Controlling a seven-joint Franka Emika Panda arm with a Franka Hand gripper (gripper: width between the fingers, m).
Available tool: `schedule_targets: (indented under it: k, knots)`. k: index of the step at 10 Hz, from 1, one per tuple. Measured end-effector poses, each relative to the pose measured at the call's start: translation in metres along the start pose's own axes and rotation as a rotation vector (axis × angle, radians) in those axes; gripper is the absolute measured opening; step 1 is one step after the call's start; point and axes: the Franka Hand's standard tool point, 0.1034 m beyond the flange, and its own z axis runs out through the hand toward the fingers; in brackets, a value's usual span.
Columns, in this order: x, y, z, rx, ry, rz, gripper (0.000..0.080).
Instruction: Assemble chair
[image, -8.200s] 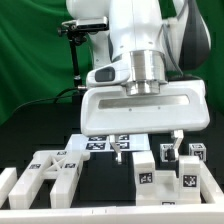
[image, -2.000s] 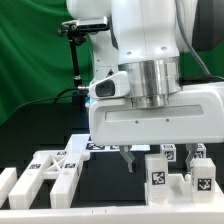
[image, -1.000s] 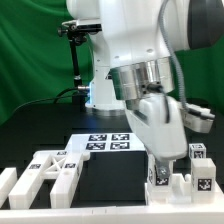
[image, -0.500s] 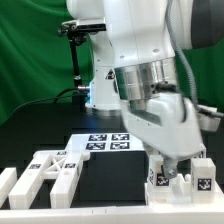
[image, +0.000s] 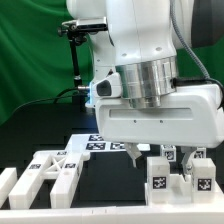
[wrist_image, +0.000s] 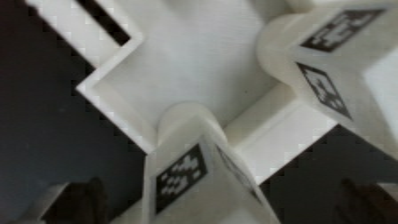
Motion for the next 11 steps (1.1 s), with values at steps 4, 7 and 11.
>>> schedule_targets:
  k: [4,7,11]
  knots:
    - [0.0063,0.0014,0.0003,-0.023,0.011,-0.203,0.0607]
    - [0.0062,0.0015,0.0003,-0.020,0.012,-0.037,0.0417]
    - [0.0039,0.0034,0.0008,-0.015,0.026,0.473,0.0289]
